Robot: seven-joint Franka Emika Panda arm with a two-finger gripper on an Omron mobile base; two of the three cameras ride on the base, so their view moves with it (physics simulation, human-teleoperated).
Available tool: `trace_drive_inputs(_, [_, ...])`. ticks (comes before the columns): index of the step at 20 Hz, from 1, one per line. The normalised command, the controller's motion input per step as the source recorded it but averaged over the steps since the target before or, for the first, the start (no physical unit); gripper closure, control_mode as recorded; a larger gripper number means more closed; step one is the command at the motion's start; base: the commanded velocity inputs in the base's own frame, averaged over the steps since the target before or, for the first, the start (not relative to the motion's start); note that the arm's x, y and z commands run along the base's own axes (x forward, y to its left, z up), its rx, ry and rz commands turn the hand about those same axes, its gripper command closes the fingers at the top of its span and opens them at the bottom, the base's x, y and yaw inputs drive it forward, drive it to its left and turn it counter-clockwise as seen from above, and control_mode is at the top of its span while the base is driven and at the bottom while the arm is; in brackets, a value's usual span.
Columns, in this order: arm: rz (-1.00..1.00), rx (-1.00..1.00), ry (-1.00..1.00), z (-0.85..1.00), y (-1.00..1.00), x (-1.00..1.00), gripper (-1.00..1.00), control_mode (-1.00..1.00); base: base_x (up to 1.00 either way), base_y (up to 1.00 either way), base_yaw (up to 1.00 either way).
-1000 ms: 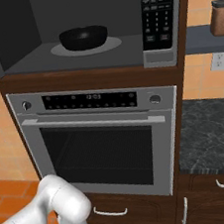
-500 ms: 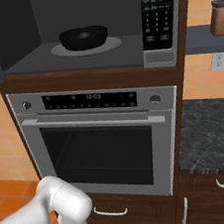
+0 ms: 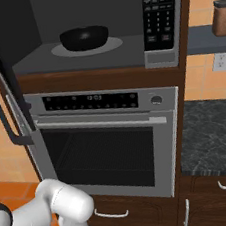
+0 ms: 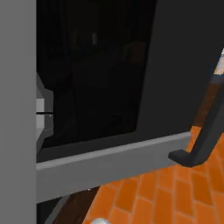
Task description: Open the microwave, place the bowl with waffle inside the microwave, then close the microwave door and turn it on.
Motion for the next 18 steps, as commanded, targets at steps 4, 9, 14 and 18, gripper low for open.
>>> trace_drive_inputs(4, [0.52,0.07,0.12,-0.21,-0.63,0.87,1.0,-1.0,0.0,0.0,0.0])
trace_drive_inputs(9, [0.54,0.05,0.0,-0.38,-0.66,1.0,1.0,-1.0,0.0,0.0,0.0])
trace_drive_inputs(14, [0.49,0.06,0.0,-0.49,-0.67,1.0,1.0,-1.0,0.0,0.0,0.0])
trace_drive_inputs(18, [0.4,0.05,0.0,-0.33,-0.59,1.0,1.0,-1.0,0.0,0.0,0.0])
